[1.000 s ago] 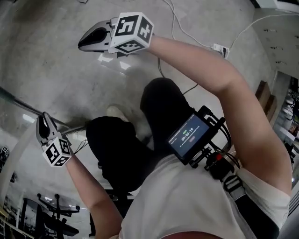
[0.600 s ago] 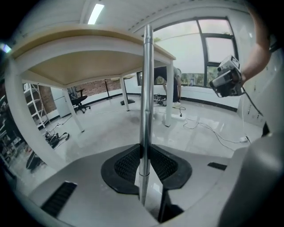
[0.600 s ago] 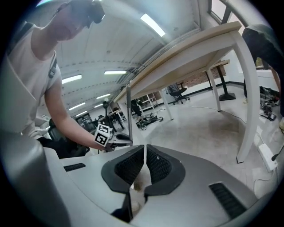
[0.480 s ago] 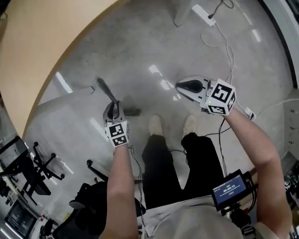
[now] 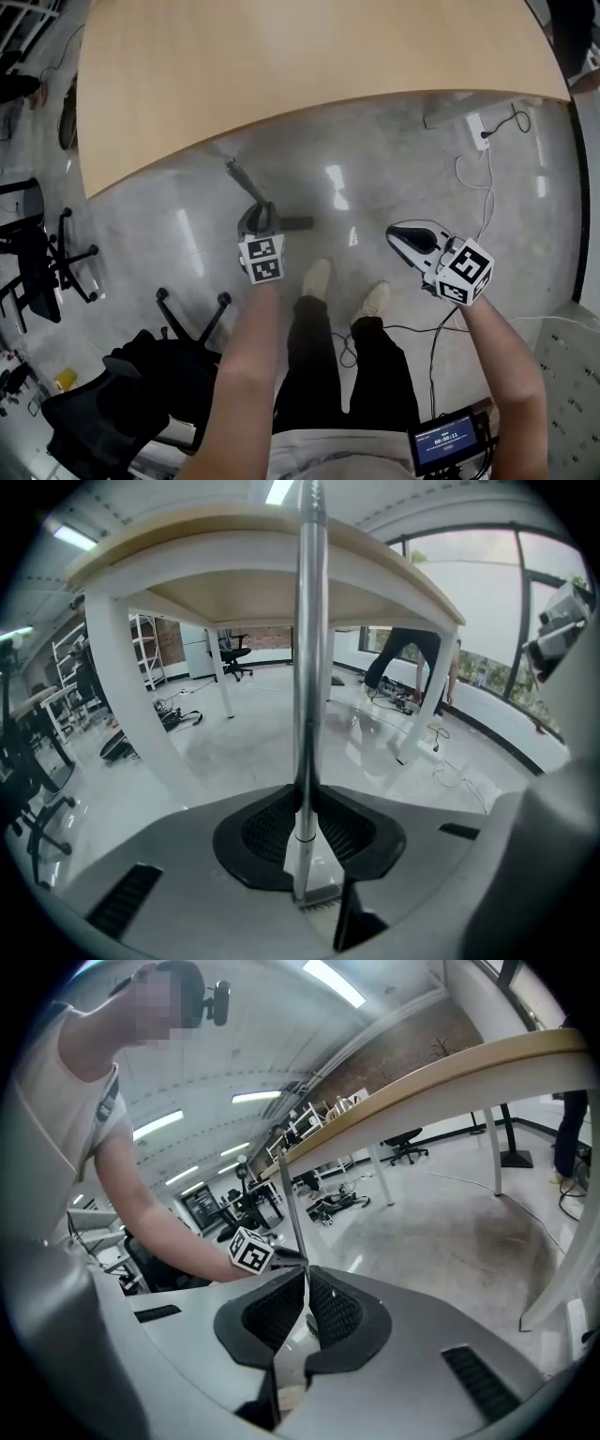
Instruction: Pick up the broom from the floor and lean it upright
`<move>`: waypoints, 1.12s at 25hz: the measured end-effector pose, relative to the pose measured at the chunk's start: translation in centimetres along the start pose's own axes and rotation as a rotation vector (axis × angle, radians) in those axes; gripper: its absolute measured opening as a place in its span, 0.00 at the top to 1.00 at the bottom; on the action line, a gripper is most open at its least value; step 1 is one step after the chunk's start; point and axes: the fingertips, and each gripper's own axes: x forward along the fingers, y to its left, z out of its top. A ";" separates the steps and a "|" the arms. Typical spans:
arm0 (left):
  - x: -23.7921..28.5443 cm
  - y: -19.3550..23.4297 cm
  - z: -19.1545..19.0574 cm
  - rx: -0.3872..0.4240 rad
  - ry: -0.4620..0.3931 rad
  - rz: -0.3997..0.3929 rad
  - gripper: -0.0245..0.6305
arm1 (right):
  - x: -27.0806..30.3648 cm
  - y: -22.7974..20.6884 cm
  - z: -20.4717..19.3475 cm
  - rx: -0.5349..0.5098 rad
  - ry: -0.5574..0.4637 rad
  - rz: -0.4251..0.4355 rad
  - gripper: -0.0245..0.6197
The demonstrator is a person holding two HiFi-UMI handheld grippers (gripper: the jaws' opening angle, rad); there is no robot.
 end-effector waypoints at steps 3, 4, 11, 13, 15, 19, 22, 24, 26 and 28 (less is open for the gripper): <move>0.6 0.6 0.2 -0.034 0.013 0.011 0.85 | 0.1 0.3 0.3 -0.002 0.027 -0.001 0.92; 0.8 1.0 0.4 -0.047 0.011 0.021 0.85 | 0.1 0.3 0.3 0.000 0.034 -0.002 0.92; 2.8 3.6 1.2 -0.108 0.009 0.086 0.85 | -0.2 -0.5 0.0 0.024 0.063 -0.026 0.92; 3.1 4.0 1.3 -0.123 0.001 0.102 0.85 | -0.4 -0.6 0.0 0.032 0.060 -0.031 0.92; 3.2 4.3 1.6 -0.139 -0.004 0.111 0.84 | -0.6 -0.5 -0.1 0.037 0.056 -0.032 0.92; 3.2 4.6 1.8 -0.133 0.006 0.121 0.84 | -0.7 -0.6 0.1 0.040 0.053 -0.033 0.92; 3.3 4.6 1.9 -0.121 0.012 0.122 0.84 | -1.0 -0.9 0.1 0.044 0.056 -0.045 0.92; 3.3 4.7 2.1 -0.119 0.016 0.123 0.84 | -1.0 -0.9 0.1 0.044 0.058 -0.048 0.92; 3.2 4.8 2.3 -0.116 0.014 0.126 0.82 | -1.1 -0.9 -0.1 0.046 0.057 -0.047 0.92; 3.2 4.8 2.7 -0.109 0.008 0.130 0.80 | -1.4 -0.9 -0.2 0.057 0.050 -0.049 0.92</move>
